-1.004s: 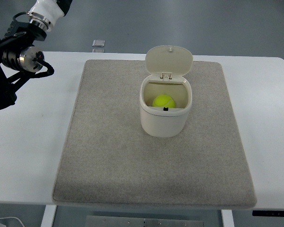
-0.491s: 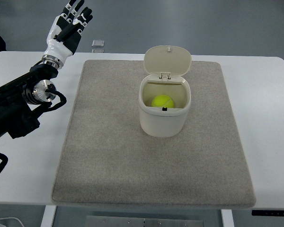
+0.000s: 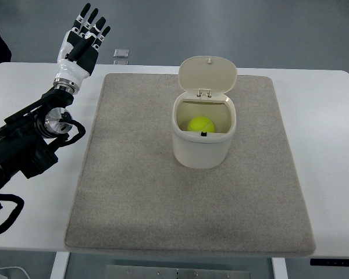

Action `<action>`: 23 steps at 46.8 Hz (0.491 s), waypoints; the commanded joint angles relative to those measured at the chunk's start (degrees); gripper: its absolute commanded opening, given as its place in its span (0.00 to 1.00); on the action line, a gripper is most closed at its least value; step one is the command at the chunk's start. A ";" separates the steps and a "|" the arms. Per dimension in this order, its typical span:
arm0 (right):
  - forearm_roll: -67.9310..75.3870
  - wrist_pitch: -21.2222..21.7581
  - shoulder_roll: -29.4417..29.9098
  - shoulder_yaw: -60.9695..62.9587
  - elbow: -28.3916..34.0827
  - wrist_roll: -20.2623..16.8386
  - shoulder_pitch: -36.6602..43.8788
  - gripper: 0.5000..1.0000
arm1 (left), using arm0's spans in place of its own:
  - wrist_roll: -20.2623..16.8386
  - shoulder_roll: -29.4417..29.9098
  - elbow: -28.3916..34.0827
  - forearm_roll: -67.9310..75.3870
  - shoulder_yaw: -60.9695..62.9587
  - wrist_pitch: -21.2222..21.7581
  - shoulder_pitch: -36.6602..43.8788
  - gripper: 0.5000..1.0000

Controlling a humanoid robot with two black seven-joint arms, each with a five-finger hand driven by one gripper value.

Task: Put tennis ball into box with left hand

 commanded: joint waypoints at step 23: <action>-0.05 -0.04 0.00 0.00 -0.01 0.05 -0.01 0.88 | 0.02 -0.37 2.93 0.50 -2.16 0.10 -0.09 0.91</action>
